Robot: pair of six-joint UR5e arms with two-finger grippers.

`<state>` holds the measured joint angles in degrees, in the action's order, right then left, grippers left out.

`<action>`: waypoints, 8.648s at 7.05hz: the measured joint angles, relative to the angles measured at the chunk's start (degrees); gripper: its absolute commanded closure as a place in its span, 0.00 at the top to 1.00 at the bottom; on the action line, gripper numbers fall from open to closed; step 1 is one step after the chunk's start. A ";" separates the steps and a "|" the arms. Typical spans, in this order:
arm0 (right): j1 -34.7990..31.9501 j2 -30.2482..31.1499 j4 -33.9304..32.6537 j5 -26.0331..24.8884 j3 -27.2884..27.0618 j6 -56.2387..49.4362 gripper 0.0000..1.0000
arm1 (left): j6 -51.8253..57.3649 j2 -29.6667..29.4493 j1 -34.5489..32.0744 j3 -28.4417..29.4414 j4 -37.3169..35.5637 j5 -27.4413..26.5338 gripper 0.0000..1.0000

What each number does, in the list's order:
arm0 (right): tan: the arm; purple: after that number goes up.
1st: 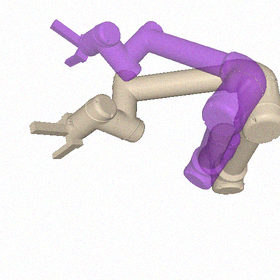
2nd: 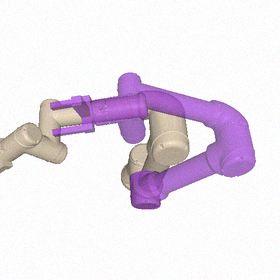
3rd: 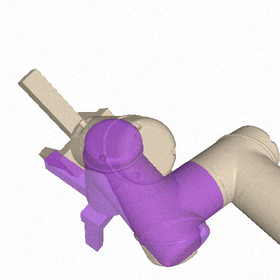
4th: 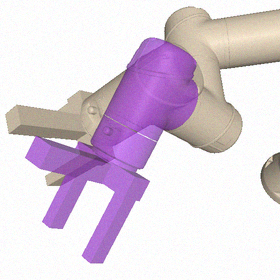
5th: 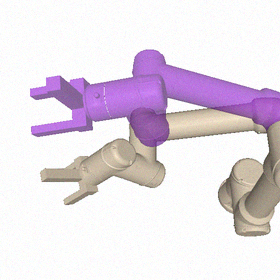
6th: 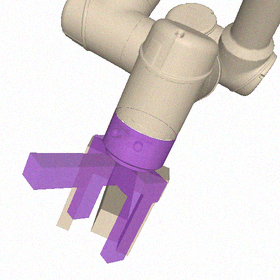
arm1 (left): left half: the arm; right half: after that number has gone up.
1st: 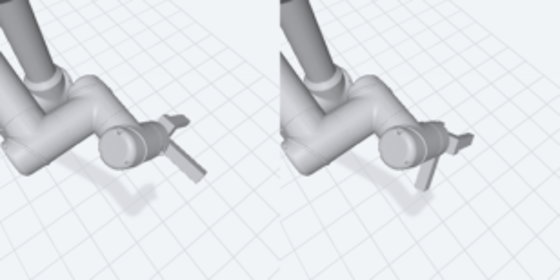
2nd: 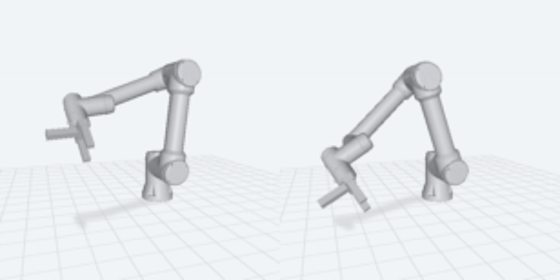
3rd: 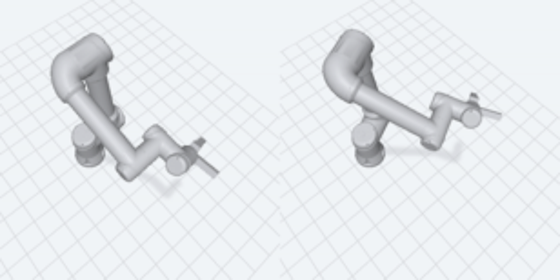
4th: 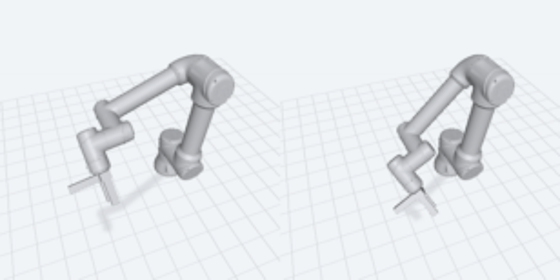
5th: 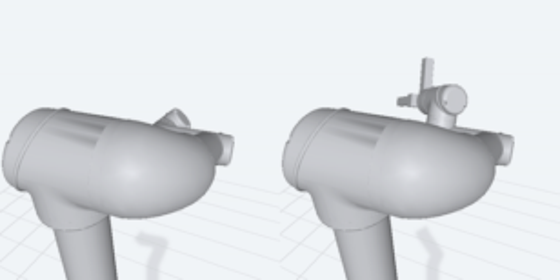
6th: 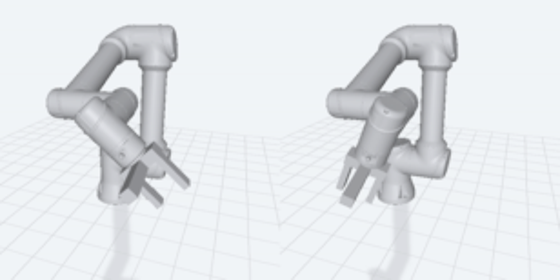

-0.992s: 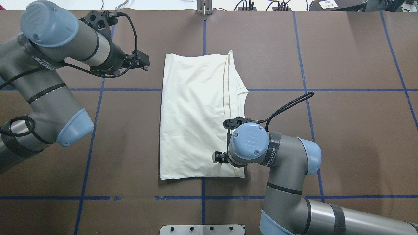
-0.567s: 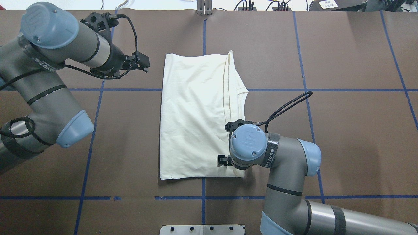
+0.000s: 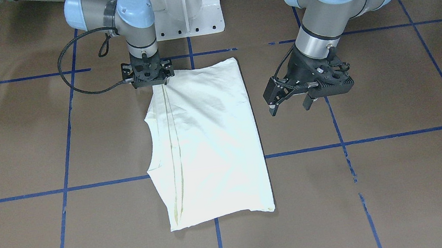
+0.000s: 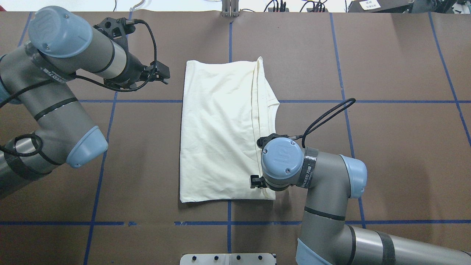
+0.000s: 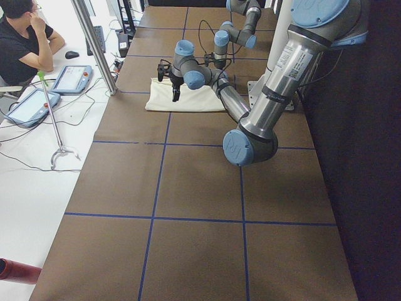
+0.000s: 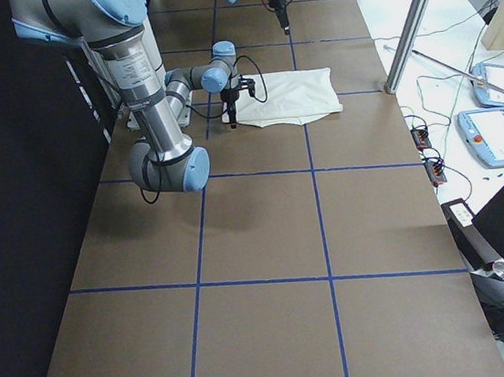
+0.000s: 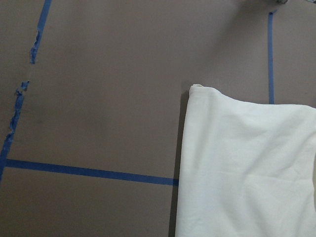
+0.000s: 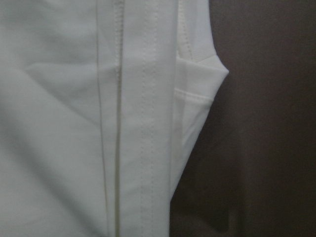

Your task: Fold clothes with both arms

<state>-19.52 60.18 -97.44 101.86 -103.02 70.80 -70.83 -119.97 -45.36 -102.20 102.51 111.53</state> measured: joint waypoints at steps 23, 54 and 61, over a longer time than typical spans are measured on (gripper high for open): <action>-7.13 -0.27 -3.72 1.53 4.65 -9.10 1.00 | -0.80 -0.16 3.08 -0.11 0.85 0.00 1.00; 6.58 2.58 11.63 -7.07 -4.75 45.11 1.00 | -39.32 4.81 30.05 -10.13 -9.45 -9.97 0.00; 7.67 4.47 11.13 -10.61 -2.33 49.07 1.00 | -39.30 4.31 30.51 -10.00 -9.34 -9.93 0.00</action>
<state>-11.85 64.65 -86.31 91.25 -105.35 119.87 -110.13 -115.66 -14.86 -112.20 93.17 101.60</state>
